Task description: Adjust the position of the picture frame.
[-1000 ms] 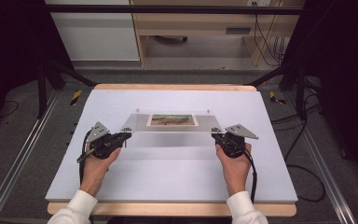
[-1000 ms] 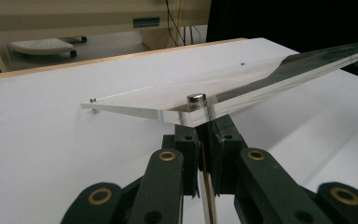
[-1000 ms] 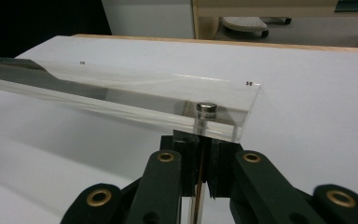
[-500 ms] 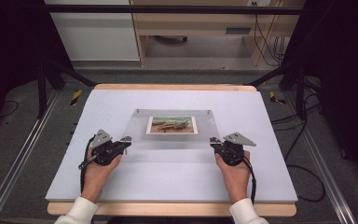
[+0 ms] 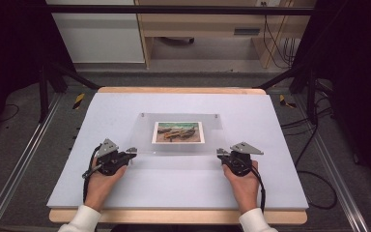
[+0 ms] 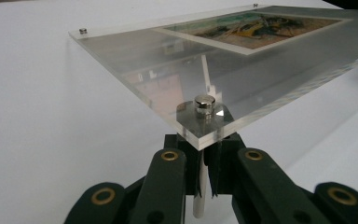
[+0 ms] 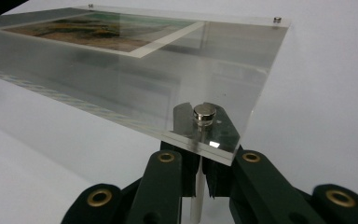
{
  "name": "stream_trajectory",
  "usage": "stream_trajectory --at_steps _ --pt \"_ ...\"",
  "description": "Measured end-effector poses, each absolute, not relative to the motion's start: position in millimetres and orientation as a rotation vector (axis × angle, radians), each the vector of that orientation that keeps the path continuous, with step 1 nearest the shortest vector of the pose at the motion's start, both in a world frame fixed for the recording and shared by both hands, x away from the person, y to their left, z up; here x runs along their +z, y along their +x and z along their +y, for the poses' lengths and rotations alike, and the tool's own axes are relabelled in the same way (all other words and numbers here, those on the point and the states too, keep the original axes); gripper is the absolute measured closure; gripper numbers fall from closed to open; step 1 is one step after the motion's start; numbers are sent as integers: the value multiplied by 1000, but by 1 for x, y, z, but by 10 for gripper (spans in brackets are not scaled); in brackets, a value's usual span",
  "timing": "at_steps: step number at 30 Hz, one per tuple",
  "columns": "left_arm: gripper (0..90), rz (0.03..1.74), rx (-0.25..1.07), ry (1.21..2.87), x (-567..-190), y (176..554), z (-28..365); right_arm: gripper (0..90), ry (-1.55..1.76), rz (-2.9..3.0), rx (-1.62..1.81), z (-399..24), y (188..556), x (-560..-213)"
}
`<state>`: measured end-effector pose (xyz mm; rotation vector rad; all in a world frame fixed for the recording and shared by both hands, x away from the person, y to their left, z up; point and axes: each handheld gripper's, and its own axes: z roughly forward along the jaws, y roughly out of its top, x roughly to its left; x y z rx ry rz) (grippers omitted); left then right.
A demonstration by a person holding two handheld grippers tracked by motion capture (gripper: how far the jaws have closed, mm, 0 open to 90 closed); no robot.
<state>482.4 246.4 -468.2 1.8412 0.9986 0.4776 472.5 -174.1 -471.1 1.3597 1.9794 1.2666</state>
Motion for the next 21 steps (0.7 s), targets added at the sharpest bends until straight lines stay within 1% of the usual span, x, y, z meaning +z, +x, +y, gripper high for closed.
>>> stream_trajectory --at_steps 7,17,20,21 --pt "837 1007 479 1889 -473 482 245 842 1361 2013 1245 -174 472 -478" --pt "826 1005 489 1907 -475 481 243 839 1370 2024 1254 -176 472 -479" --pt "747 992 507 1929 -474 480 242 815 1376 2028 1261 -176 472 -479" --pt "711 988 510 1928 -474 479 242 746 1375 2043 1266 -178 471 -478"
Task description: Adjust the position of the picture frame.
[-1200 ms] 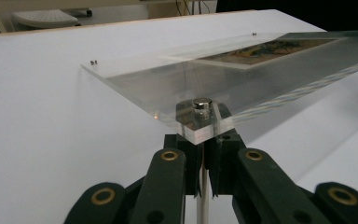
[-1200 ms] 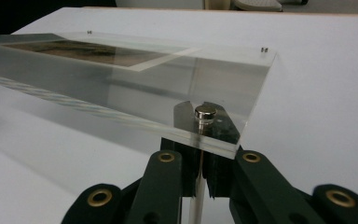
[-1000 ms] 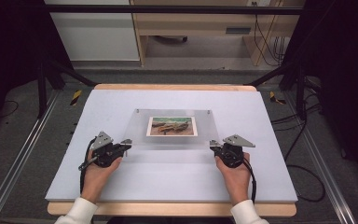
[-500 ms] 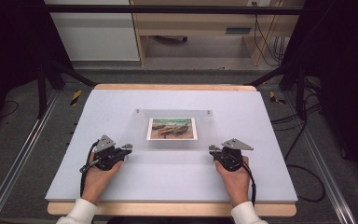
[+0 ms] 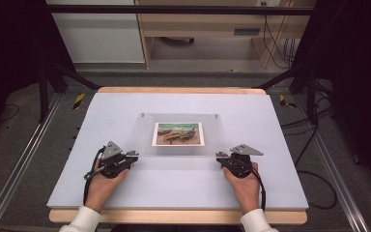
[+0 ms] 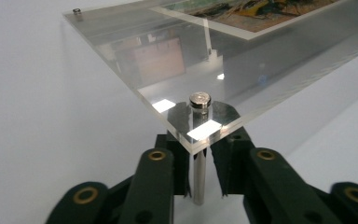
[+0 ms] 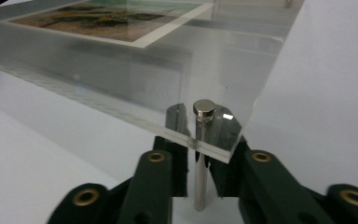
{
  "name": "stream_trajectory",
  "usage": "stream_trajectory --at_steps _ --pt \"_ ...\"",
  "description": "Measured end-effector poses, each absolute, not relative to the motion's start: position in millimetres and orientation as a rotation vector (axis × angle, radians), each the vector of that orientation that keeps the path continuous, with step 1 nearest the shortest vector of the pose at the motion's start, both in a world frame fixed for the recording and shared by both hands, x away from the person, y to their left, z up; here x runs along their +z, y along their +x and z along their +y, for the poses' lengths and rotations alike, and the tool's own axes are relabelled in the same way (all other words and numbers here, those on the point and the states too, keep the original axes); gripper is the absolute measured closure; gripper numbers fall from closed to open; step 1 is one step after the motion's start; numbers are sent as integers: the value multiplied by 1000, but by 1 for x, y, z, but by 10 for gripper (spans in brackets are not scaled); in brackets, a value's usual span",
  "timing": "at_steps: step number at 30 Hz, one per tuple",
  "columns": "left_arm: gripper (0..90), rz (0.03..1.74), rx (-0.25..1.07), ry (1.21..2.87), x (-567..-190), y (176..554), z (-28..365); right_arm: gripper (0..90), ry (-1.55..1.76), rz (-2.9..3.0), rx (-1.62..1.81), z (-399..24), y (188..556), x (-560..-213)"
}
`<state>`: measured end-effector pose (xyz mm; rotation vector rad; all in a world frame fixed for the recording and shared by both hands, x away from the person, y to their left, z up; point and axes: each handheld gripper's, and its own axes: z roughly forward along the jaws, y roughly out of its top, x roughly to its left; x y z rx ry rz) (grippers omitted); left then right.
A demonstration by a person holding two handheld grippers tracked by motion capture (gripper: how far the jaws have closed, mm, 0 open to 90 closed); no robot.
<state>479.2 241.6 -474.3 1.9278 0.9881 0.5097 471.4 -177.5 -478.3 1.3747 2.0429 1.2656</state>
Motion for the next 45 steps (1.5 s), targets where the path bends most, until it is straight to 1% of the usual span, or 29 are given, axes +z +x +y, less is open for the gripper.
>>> stream_trajectory --at_steps 2,3,4,5,6,7,8,9,10,11,12,13,14,15,16,20,24,35,40,45 --pt "612 995 524 1911 -472 477 242 641 1369 2064 1237 -178 469 -477" --pt "575 995 524 1911 -472 477 242 641 1369 2064 1237 -178 469 -477" --pt "575 998 530 1907 -471 475 243 600 1359 2061 1220 -179 468 -476" --pt "534 998 533 1911 -470 474 244 557 1360 2056 1205 -180 466 -475" --pt "451 998 532 1924 -469 470 245 440 1360 2053 1189 -181 462 -472" --pt "415 998 532 1924 -469 470 245 440 1360 2053 1189 -181 462 -472" --pt "381 1005 535 1940 -467 467 246 355 1349 2068 1158 -183 458 -471" --pt "342 1005 535 1940 -467 467 246 355 1349 2068 1158 -183 458 -471" --pt "301 1010 527 1930 -467 466 246 323 1352 2050 1159 -184 454 -470" --pt "301 1014 510 1925 -466 465 246 300 1350 2033 1168 -185 451 -468" --pt "238 1017 499 1919 -465 464 247 232 1339 2009 1189 -187 445 -464" --pt "238 1012 502 1916 -464 463 247 232 1339 2009 1189 -187 445 -464" --pt "196 1009 495 1911 -463 462 247 183 1338 2010 1198 -189 441 -462" --pt "174 1009 495 1911 -463 462 247 183 1338 2010 1198 -189 441 -462" --pt "174 1009 486 1910 -463 462 247 159 1335 2013 1203 -191 440 -462" --pt "96 1002 475 1902 -460 460 248 118 1350 2010 1215 -197 436 -461" --pt "66 976 462 1876 -455 457 249 101 1342 1997 1239 -200 435 -459" --pt "64 954 454 1811 -447 453 253 84 1312 1998 1272 -197 434 -455" --pt "50 898 481 1822 -439 450 253 82 1277 1998 1268 -196 434 -451" --pt "50 880 501 1860 -426 456 249 100 1246 2008 1245 -194 439 -444"
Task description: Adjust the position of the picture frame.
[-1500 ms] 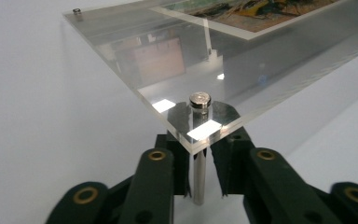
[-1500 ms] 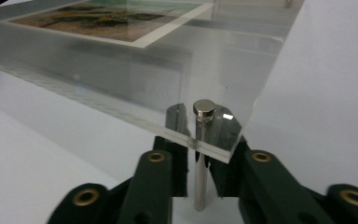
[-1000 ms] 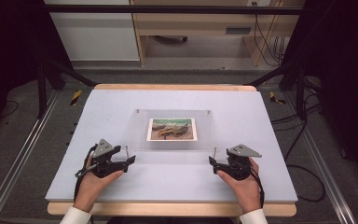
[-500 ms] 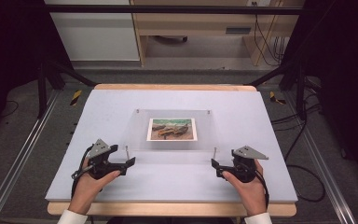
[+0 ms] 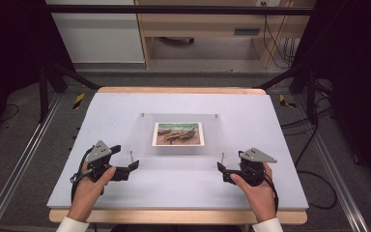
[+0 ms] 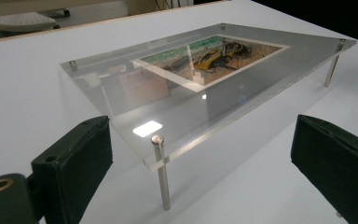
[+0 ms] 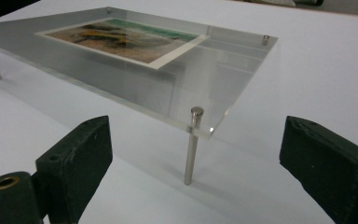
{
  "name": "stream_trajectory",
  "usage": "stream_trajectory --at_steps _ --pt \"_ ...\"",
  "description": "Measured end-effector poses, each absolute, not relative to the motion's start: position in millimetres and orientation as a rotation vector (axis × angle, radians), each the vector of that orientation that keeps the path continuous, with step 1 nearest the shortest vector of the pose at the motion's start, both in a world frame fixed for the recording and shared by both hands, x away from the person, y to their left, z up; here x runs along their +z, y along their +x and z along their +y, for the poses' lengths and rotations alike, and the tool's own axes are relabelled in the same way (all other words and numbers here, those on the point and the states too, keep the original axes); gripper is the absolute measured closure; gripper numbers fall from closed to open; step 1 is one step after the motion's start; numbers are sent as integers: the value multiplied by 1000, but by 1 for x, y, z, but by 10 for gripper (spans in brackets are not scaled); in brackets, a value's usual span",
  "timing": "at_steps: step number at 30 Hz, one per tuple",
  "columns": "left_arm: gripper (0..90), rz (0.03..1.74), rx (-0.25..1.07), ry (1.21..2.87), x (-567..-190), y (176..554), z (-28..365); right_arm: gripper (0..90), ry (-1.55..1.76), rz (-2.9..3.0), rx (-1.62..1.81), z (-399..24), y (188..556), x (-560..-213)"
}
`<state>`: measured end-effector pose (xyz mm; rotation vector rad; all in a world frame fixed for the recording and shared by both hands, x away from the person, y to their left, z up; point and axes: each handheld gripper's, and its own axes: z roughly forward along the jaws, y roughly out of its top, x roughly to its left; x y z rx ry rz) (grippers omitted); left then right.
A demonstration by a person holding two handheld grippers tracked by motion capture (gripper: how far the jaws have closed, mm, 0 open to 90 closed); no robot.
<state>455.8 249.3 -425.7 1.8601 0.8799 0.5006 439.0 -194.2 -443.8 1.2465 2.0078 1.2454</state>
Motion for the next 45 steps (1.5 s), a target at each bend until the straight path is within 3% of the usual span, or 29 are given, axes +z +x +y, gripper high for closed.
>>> stream_trajectory --at_steps 7,22,31,38,45 --pt "54 856 492 1933 -408 470 240 143 1201 2053 1182 -195 446 -425" --pt "70 900 449 2088 -407 493 234 192 1182 2164 1123 -198 471 -401" --pt "90 966 429 2094 -418 513 236 356 1294 2245 1157 -194 500 -411" --pt "141 994 453 2063 -425 522 236 326 1331 2268 1164 -186 510 -419" --pt "161 1073 373 1996 -436 532 242 255 1394 2268 1150 -186 519 -426"
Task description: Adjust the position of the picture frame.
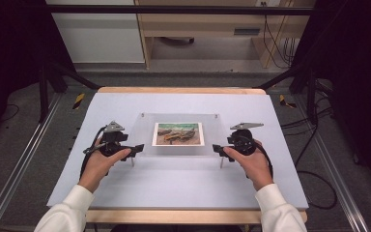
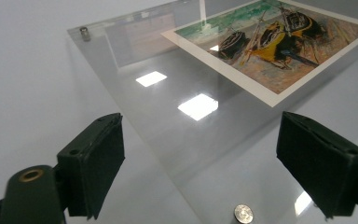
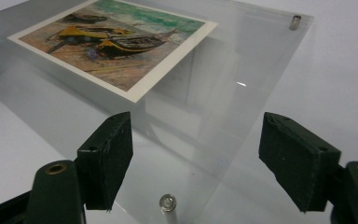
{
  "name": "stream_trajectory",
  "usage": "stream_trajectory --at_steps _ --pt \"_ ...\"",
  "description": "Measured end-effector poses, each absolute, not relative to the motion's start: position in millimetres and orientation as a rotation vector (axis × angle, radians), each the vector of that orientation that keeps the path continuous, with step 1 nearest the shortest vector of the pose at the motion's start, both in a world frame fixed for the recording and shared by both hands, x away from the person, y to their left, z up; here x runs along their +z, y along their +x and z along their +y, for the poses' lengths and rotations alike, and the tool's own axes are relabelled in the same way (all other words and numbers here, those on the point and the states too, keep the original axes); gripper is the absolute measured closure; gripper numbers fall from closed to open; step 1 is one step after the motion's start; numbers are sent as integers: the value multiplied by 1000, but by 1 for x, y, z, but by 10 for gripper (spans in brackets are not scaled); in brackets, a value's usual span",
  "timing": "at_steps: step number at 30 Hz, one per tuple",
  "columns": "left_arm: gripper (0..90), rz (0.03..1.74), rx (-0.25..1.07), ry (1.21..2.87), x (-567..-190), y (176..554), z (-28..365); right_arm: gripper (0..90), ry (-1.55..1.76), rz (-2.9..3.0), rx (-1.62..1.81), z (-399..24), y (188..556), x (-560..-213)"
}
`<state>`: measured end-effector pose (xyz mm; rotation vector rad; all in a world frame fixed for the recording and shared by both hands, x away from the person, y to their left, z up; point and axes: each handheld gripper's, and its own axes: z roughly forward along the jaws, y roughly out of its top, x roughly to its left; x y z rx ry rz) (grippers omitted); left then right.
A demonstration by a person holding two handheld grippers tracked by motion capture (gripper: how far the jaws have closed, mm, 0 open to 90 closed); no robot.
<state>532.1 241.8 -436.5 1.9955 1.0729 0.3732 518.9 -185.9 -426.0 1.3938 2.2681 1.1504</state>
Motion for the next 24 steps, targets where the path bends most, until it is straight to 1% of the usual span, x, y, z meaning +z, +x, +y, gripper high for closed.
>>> stream_trajectory --at_steps 1,2,4,6,11,16,24 --pt "167 1087 359 1980 -438 533 244 255 1400 2267 1148 -187 520 -427" --pt "192 1109 338 1952 -440 534 246 252 1412 2272 1146 -187 522 -429" --pt "194 1115 327 1942 -442 535 247 250 1415 2276 1153 -187 522 -429" --pt "197 1134 281 1924 -443 536 249 246 1415 2288 1156 -186 524 -430" --pt "195 1144 208 1882 -448 536 249 241 1453 2288 1181 -186 525 -434" --pt "183 1163 164 1855 -452 537 251 239 1506 2278 1256 -188 525 -439" --pt "171 1182 109 1821 -456 537 253 226 1525 2275 1275 -188 526 -441"
